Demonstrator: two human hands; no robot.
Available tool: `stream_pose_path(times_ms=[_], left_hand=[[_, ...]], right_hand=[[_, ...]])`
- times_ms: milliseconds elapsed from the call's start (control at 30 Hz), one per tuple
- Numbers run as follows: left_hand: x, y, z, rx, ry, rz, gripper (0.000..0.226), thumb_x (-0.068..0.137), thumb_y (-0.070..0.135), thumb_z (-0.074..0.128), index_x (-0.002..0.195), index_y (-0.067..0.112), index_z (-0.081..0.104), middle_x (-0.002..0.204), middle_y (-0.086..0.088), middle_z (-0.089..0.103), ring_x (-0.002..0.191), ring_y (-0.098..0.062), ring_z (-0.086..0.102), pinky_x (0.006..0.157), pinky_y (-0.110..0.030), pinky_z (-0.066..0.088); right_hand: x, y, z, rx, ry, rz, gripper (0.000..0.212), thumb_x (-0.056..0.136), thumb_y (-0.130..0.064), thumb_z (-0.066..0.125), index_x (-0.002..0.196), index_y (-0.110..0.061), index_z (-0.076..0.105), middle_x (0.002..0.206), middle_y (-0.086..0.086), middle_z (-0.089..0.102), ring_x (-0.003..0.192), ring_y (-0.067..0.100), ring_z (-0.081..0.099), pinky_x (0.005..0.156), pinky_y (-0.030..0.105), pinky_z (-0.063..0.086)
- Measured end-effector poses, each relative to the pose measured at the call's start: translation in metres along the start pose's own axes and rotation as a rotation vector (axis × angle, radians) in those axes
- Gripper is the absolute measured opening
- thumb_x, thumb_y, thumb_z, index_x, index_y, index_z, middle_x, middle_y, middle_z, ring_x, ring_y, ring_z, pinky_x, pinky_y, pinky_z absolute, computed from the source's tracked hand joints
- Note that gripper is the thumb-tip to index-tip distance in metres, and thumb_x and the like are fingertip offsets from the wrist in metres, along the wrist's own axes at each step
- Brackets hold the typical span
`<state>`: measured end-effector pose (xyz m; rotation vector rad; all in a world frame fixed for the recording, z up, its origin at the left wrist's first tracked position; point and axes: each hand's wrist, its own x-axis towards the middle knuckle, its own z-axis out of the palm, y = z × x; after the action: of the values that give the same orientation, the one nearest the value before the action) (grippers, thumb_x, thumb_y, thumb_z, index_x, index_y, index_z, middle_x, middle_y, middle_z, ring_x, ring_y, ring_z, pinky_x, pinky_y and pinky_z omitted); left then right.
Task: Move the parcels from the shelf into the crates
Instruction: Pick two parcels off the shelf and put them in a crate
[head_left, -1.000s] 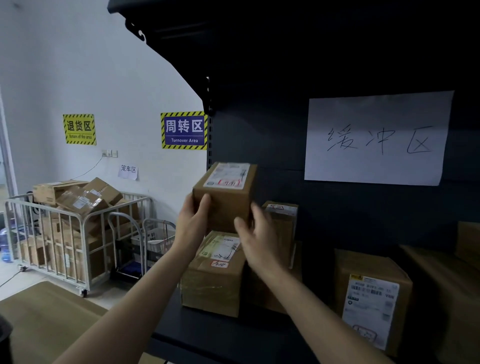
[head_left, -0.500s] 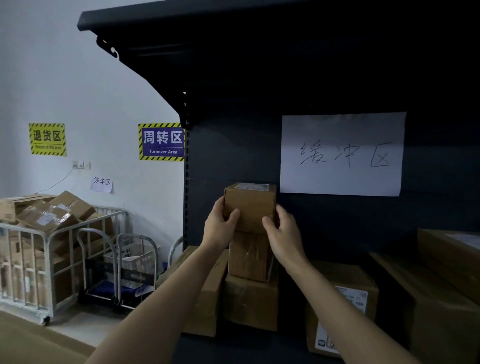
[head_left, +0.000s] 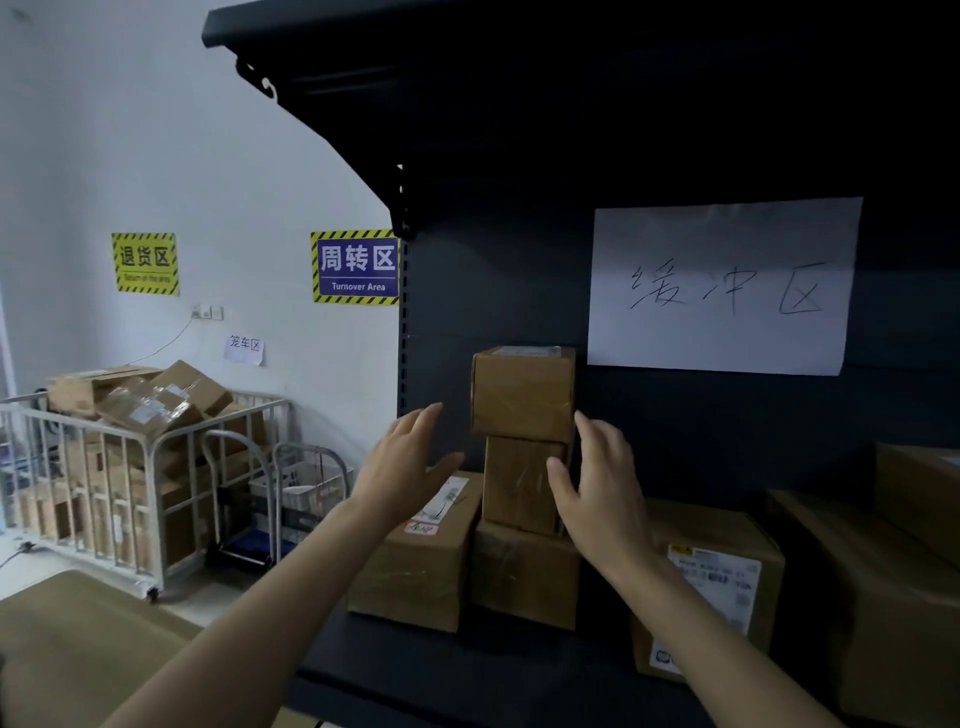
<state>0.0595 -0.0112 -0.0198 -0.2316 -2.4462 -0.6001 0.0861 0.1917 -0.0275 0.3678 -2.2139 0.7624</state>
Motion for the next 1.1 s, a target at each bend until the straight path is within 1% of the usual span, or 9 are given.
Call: stream_pose_path(times_ms=[167,300,433,567,667,767,933,1000,1100], left_hand=[[-0.031,-0.038,-0.009,0.287,-0.106,0.030,0.070,0.089,0.053,0.047,0.145,0.019,0.024,0.149,0.000,0.033,0.137,-0.019,0.030,0.109,-0.034,0.031],[-0.051,-0.063,-0.010,0.335,-0.195,-0.008,0.101,0.065,0.081,0.023,0.145,0.018,0.027,0.146,0.000,0.038,0.135,-0.020,0.034,0.109,-0.034,0.030],[-0.063,-0.083,-0.004,0.331,-0.270,-0.074,0.103,0.066,0.082,0.038,0.147,0.018,0.024,0.149,0.002,0.034,0.137,-0.017,0.030,0.110,-0.032,0.030],[-0.067,-0.092,0.008,0.263,-0.318,-0.170,0.094,0.075,0.064,0.059,0.147,0.016,0.021,0.147,0.000,0.037,0.134,-0.018,0.036,0.107,-0.033,0.036],[-0.067,-0.095,0.016,0.115,-0.305,-0.263,0.089,0.070,0.061,0.066,0.140,0.019,0.029,0.133,-0.003,0.052,0.117,-0.020,0.052,0.092,-0.036,0.047],[-0.071,-0.090,0.022,0.008,-0.276,-0.323,0.086,0.072,0.054,0.069,0.138,0.016,0.028,0.125,-0.004,0.057,0.108,-0.021,0.057,0.083,-0.030,0.047],[-0.094,-0.077,0.019,-0.113,-0.188,-0.320,0.081,0.075,0.049,0.069,0.136,0.014,0.029,0.123,-0.002,0.056,0.110,-0.020,0.055,0.085,-0.027,0.046],[-0.109,-0.072,0.014,-0.136,-0.118,-0.315,0.069,0.078,0.050,0.065,0.129,0.014,0.035,0.115,0.002,0.055,0.106,-0.018,0.056,0.085,-0.029,0.048],[-0.127,-0.062,0.007,-0.269,0.016,-0.377,0.033,0.088,0.044,0.053,0.105,0.017,0.046,0.099,0.003,0.059,0.090,-0.018,0.061,0.070,-0.028,0.052]], right_hand=[[-0.033,0.000,0.025,-0.064,-0.150,-0.105,0.056,0.095,-0.035,0.044,0.145,-0.017,0.027,0.144,0.001,0.032,0.130,0.012,0.034,0.100,0.018,0.032],[-0.043,-0.005,0.050,-0.040,-0.290,-0.088,0.055,0.095,-0.038,0.041,0.144,-0.018,0.026,0.143,-0.004,0.032,0.129,0.011,0.035,0.103,0.024,0.035],[-0.048,-0.008,0.078,0.059,-0.435,0.002,0.053,0.097,-0.035,0.042,0.143,-0.014,0.030,0.140,0.000,0.035,0.127,0.012,0.036,0.102,0.020,0.030],[-0.048,-0.011,0.097,0.142,-0.523,0.129,0.054,0.098,-0.037,0.039,0.143,-0.011,0.029,0.143,0.002,0.034,0.132,0.014,0.033,0.106,0.023,0.028],[-0.046,-0.016,0.104,0.203,-0.541,0.229,0.057,0.097,-0.041,0.038,0.144,-0.010,0.028,0.146,0.004,0.034,0.134,0.016,0.032,0.108,0.026,0.027],[-0.049,-0.021,0.104,0.277,-0.528,0.263,0.053,0.096,-0.040,0.041,0.141,-0.011,0.033,0.140,0.004,0.038,0.129,0.015,0.037,0.102,0.022,0.029],[-0.068,-0.026,0.096,0.332,-0.504,0.247,0.051,0.095,-0.040,0.044,0.139,-0.014,0.036,0.134,0.001,0.041,0.121,0.012,0.042,0.093,0.016,0.030],[-0.080,-0.027,0.089,0.372,-0.498,0.220,0.049,0.095,-0.040,0.045,0.137,-0.016,0.037,0.132,-0.001,0.042,0.114,0.006,0.042,0.090,0.014,0.030],[-0.089,-0.026,0.078,0.451,-0.482,0.260,0.048,0.094,-0.042,0.044,0.135,-0.016,0.042,0.127,-0.001,0.047,0.108,0.005,0.044,0.087,0.016,0.032]])
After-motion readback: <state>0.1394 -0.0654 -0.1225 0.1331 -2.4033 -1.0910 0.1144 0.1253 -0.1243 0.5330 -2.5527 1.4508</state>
